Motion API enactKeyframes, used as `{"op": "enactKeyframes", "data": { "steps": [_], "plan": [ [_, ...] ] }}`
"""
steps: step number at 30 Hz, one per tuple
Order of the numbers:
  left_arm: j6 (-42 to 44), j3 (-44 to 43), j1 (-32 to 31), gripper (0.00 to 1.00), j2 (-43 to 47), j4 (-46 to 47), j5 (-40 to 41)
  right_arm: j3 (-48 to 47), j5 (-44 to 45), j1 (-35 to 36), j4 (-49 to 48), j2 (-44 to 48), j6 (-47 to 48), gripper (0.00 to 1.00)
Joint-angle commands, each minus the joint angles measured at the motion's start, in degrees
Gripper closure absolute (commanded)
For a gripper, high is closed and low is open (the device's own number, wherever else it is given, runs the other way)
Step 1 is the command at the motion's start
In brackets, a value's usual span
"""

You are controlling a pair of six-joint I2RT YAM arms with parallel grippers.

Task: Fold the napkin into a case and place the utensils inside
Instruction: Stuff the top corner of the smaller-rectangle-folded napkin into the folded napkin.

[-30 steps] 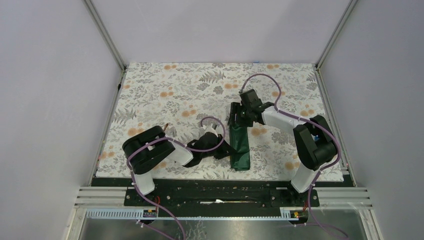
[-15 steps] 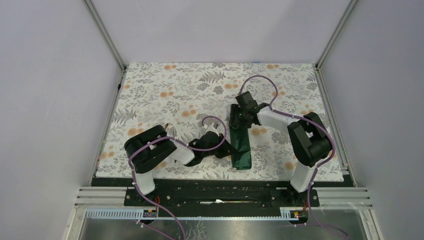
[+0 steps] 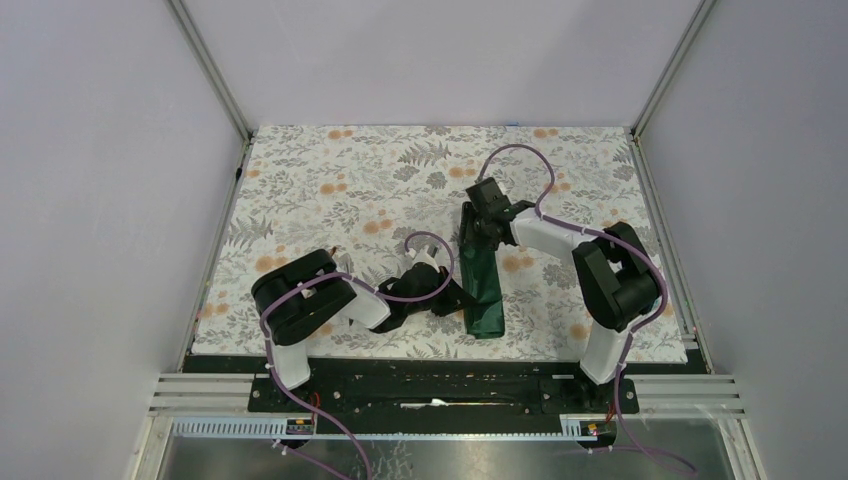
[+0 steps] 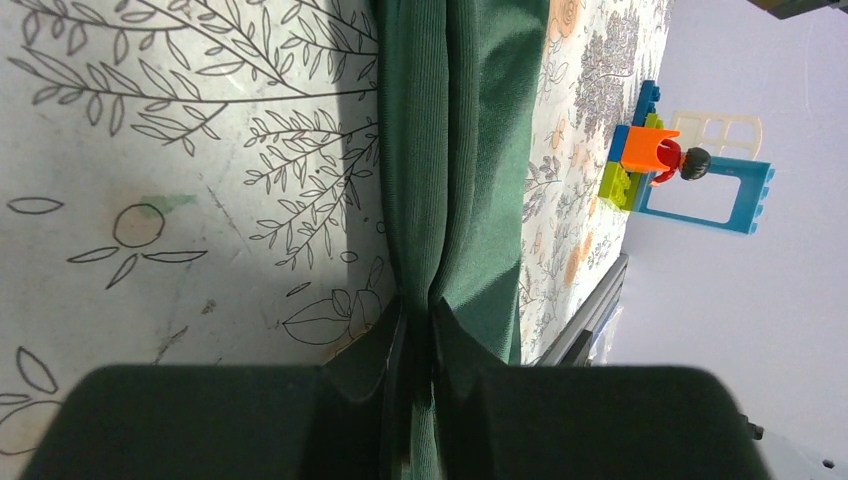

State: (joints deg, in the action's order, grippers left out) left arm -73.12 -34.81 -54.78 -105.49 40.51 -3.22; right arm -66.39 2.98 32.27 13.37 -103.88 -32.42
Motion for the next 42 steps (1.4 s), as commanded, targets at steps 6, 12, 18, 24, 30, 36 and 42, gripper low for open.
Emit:
{"op": "enactKeyframes", "data": {
  "steps": [6, 12, 18, 24, 30, 36, 42],
  "plan": [
    [0.6, -0.7, -0.3, 0.88, -1.3, 0.5, 0.8, -3.6, 2.9, 0.9, 1.9, -1.6, -1.1, 0.47],
    [0.6, -0.9, -0.4, 0.89, -1.8, 0.7, 0.5, -4.2, 3.6, 1.9, 1.9, -2.5, -0.7, 0.44],
    [0.7, -0.7, -0.4, 0.9, -1.4, 0.7, 0.7, -4.9, 4.4, 2.0, 2.4, -3.1, -0.6, 0.6],
    [1.7, -0.7, -0.5, 0.9, -0.9, 0.0, 1.1, -4.7, 4.9, 2.0, 2.5, -1.2, 0.1, 0.83],
    [3.7, -0.5, -0.8, 0.83, 0.6, 0.1, 1.4, -3.6, 3.5, 2.0, 2.1, 1.4, 1.1, 1.0],
    [7.3, 2.0, -0.8, 0.68, 6.3, -0.6, 2.7, -1.0, -2.3, 0.7, -0.3, 4.5, 2.0, 1.0],
    [13.0, 6.4, 0.9, 0.51, 17.0, -1.9, 4.9, 1.4, -9.2, -3.3, -0.4, 6.0, 2.2, 1.0]
  ]
}}
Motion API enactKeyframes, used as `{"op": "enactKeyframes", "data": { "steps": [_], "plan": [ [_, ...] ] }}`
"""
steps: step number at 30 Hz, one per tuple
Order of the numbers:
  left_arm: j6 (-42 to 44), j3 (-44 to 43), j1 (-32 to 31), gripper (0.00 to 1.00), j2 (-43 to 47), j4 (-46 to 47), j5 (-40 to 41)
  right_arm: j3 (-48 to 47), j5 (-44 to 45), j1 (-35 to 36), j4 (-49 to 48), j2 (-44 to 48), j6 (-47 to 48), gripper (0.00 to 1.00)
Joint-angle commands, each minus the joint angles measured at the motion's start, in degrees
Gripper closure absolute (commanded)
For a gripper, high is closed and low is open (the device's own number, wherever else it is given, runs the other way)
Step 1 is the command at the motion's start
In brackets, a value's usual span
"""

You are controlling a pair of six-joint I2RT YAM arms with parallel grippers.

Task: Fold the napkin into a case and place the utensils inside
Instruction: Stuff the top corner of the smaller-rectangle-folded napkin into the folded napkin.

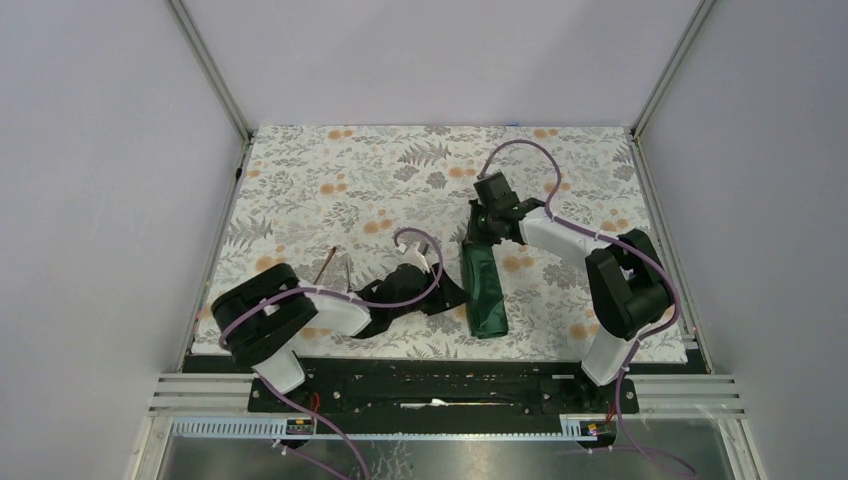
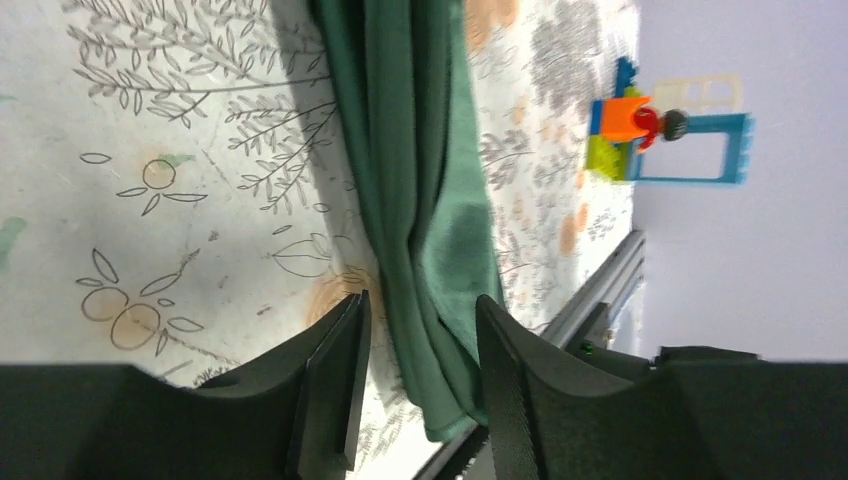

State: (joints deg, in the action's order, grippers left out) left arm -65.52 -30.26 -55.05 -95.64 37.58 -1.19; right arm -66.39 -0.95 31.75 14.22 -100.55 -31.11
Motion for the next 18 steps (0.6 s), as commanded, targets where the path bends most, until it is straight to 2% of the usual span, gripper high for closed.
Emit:
{"op": "enactKeyframes", "data": {
  "steps": [1, 4, 8, 14, 18],
  "plan": [
    [6.6, 2.4, 1.6, 0.47, 9.0, 0.8, 3.0, 1.9, -6.2, -3.3, -1.3, 2.8, 1.0, 1.0],
    [11.2, 1.6, 3.2, 0.3, 12.0, -0.9, 2.3, 3.2, -8.0, -5.0, -1.8, 3.4, 0.9, 1.0],
    [15.5, -3.2, 5.9, 0.26, 11.5, -5.1, 1.5, 3.9, -9.4, -6.6, -1.7, 4.4, 0.8, 1.0],
    [22.6, -17.5, 8.3, 0.39, 0.3, -15.4, -2.6, 3.8, -11.3, -8.1, -0.6, 4.8, 1.2, 1.0],
    [27.4, -26.1, 8.3, 0.52, -6.8, -22.9, -1.7, 4.1, -11.7, -8.4, -0.4, 5.1, 0.9, 1.0]
  ]
}}
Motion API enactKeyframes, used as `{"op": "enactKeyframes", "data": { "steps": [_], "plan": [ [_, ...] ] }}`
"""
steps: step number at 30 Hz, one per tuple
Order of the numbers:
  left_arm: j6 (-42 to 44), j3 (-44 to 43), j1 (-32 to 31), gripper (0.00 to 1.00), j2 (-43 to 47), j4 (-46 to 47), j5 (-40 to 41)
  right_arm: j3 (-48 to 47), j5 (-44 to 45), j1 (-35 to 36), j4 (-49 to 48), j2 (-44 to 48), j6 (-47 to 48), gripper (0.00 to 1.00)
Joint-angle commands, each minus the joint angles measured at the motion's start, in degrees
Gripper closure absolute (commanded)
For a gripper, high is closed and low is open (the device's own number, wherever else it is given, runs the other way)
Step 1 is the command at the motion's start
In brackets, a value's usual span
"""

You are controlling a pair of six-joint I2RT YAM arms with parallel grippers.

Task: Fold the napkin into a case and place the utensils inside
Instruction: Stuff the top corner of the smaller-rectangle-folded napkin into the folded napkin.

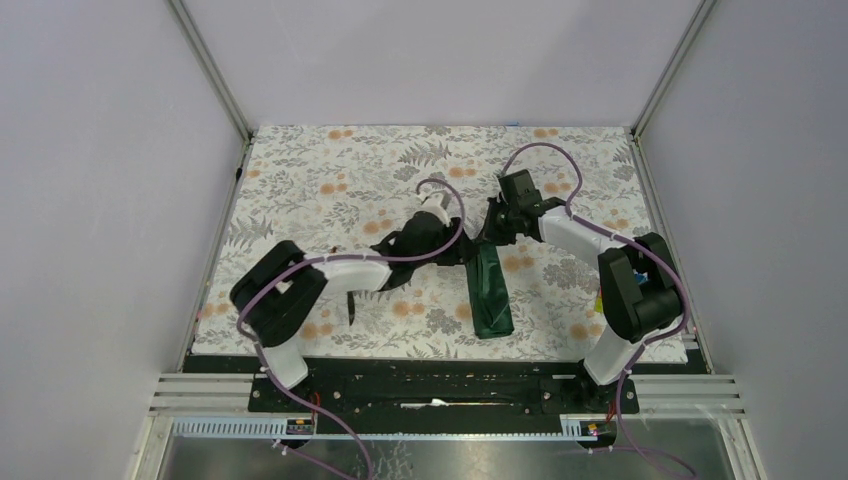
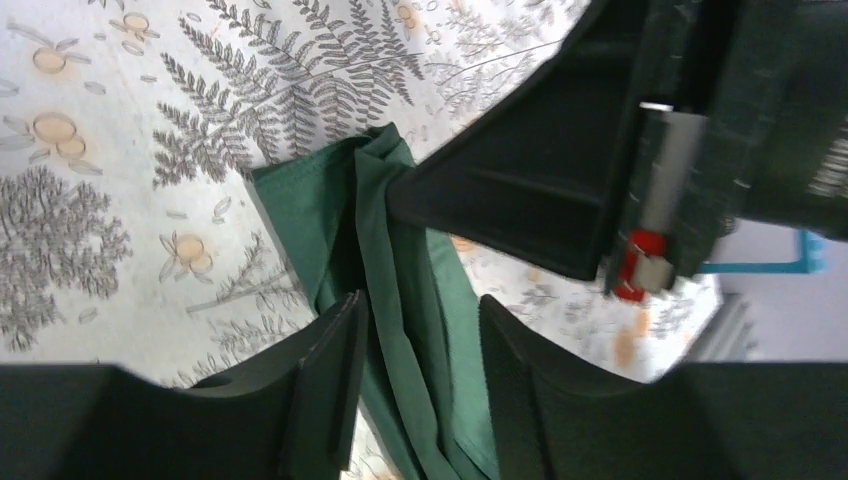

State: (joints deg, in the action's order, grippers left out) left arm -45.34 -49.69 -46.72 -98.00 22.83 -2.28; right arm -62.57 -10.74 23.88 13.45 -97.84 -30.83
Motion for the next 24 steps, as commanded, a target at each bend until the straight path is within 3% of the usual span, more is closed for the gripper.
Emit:
{"op": "enactKeyframes", "data": {
  "steps": [1, 6, 10, 15, 18, 20, 23, 24],
  "plan": [
    [8.8, -8.1, -0.1, 0.55, -5.6, -9.1, -0.1, 0.3, -2.1, -0.7, 0.3, 2.4, 0.6, 1.0],
    [14.1, -12.3, -0.1, 0.81, -8.6, -13.0, 2.1, 0.7, -2.5, -1.9, 0.8, 2.6, 0.5, 1.0],
    [14.8, -11.1, 0.0, 0.72, -7.3, -10.4, 1.9, 1.5, -2.8, -2.9, 0.8, 3.3, 0.8, 1.0],
    [13.6, -5.0, 0.3, 0.45, -3.0, -2.7, 0.3, 2.2, -3.3, -3.5, 0.8, 3.5, 1.0, 1.0],
    [13.0, -2.5, 0.6, 0.42, -0.8, -0.1, 0.1, 2.4, -3.9, -3.6, 0.7, 3.5, 1.1, 1.0],
    [12.3, -2.0, 1.2, 0.47, -0.4, 0.8, 0.7, 2.6, -4.3, -3.8, 0.6, 3.8, 1.1, 1.0],
    [11.9, -5.7, 2.3, 0.72, -3.1, -4.2, 2.1, 2.8, -4.8, -3.9, 0.3, 4.3, 1.0, 1.0],
    [13.2, -7.2, 2.4, 0.74, -4.1, -5.9, 2.1, 2.8, -5.0, -3.9, 0.3, 4.3, 1.0, 1.0]
  ]
}}
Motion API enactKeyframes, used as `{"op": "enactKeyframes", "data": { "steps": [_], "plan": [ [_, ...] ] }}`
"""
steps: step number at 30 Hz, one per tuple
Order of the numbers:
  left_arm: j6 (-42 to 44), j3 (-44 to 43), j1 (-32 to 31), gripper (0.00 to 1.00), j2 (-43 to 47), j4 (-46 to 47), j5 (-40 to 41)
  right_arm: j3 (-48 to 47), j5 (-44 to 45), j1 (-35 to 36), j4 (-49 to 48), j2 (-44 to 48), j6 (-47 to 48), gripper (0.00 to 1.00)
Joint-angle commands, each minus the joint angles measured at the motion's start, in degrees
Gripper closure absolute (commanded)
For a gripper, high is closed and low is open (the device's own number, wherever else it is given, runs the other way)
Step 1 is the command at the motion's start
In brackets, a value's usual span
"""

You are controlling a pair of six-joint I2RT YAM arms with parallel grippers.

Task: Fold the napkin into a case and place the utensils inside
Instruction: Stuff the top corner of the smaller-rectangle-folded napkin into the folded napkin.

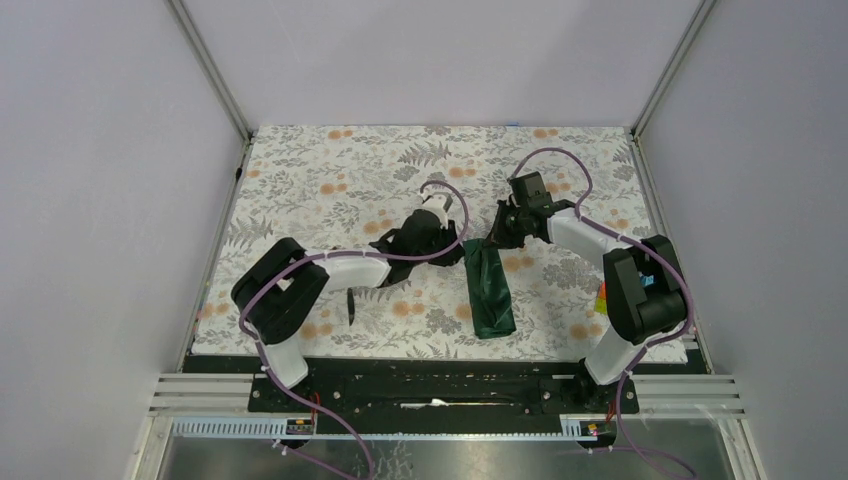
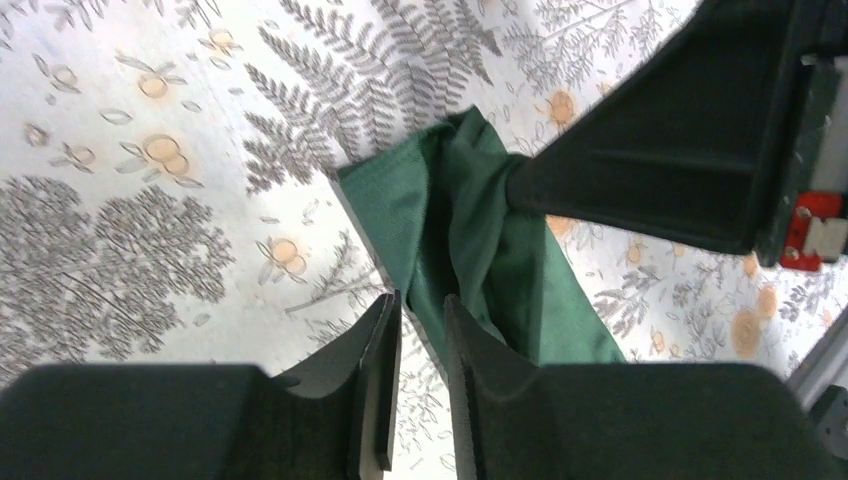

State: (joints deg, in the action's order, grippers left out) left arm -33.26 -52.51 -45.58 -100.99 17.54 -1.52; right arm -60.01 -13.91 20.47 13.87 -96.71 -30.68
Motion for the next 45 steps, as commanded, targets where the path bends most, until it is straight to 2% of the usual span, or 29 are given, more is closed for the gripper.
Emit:
{"op": "enactKeyframes", "data": {
  "steps": [1, 6, 14, 21, 24, 32, 34, 38, 42, 45],
  "plan": [
    [2.5, -5.8, 1.1, 0.74, -2.2, -1.4, 1.3, 0.2, -1.8, -0.6, -0.1, 3.3, 0.8, 1.0],
    [7.5, -12.5, -0.2, 0.76, -7.5, -7.3, 4.7, 0.2, -2.3, -0.6, -0.1, 3.3, 0.9, 1.0],
    [13.6, -17.4, -4.5, 0.76, -11.1, -10.0, 12.1, 0.4, -2.8, -0.7, -0.1, 3.3, 1.0, 1.0],
    [15.3, -19.9, -6.9, 0.66, -13.5, -12.4, 18.4, 0.7, -3.0, -0.7, -0.1, 3.5, 1.2, 1.0],
    [16.2, -20.2, -7.4, 0.64, -13.7, -12.9, 19.6, 0.9, -3.1, -0.7, -0.1, 3.6, 1.3, 1.0],
    [17.6, -21.3, -7.6, 0.64, -14.9, -13.8, 19.6, 1.2, -3.6, -0.7, -0.4, 3.5, 1.3, 1.0],
    [17.8, -21.7, -7.6, 0.67, -15.2, -13.8, 19.5, 1.2, -3.8, -0.7, -0.5, 3.5, 1.3, 1.0],
    [17.7, -22.2, -7.6, 0.82, -15.2, -14.0, 19.9, 1.3, -4.4, -0.7, -0.8, 3.2, 1.0, 1.0],
    [16.8, -22.0, -7.6, 0.89, -13.6, -13.7, 19.3, 1.8, -5.6, -0.7, -1.9, 3.0, 0.1, 1.0],
    [16.2, -21.2, -7.6, 1.0, -12.6, -12.9, 18.2, 2.4, -6.7, -0.8, -3.0, 2.6, -0.7, 1.0]
  ]
}}
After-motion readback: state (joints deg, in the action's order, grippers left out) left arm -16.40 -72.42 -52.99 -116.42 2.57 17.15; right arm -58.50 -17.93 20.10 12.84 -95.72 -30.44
